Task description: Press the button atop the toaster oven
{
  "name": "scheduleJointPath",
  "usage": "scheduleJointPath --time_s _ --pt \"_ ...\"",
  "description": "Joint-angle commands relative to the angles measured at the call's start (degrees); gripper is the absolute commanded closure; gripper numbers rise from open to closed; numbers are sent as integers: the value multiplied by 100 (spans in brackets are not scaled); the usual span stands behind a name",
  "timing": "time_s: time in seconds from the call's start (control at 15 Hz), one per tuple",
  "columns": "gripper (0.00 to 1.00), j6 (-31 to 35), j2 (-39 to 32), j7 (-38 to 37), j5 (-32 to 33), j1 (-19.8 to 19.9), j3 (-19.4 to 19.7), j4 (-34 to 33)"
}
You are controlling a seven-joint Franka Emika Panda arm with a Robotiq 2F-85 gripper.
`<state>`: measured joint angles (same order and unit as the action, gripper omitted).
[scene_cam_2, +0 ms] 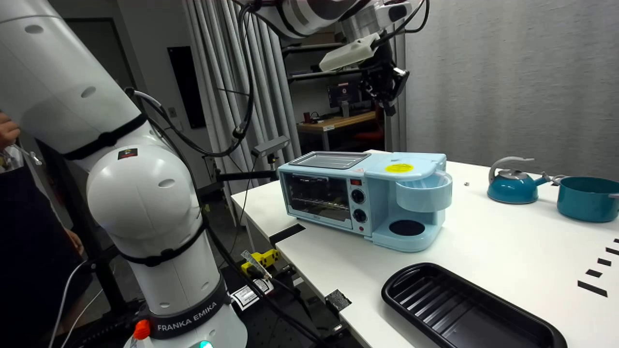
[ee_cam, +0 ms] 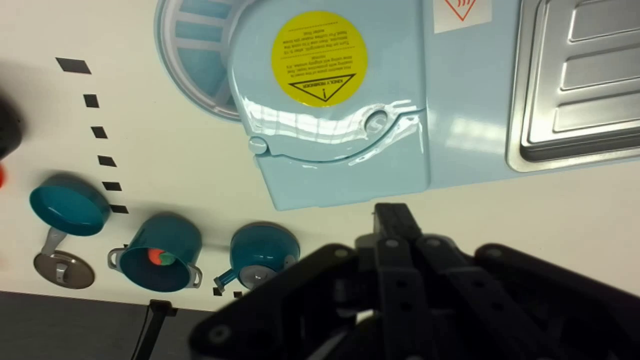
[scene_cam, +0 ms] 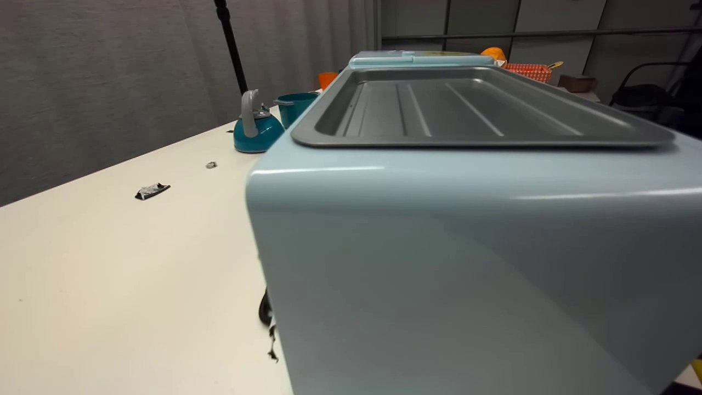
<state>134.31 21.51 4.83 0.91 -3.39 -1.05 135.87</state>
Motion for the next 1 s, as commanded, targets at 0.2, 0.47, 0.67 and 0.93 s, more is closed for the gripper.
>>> scheduleJointPath --time_s 0.2,0.47,0.67,0.93 --pt "59 247 392 -201 21 34 -73 345" --pt "30 281 471 -214 38 50 -66 413" --pt "6 300 518 -225 52 58 -69 459" --pt "0 296 533 -237 56 61 -72 465"
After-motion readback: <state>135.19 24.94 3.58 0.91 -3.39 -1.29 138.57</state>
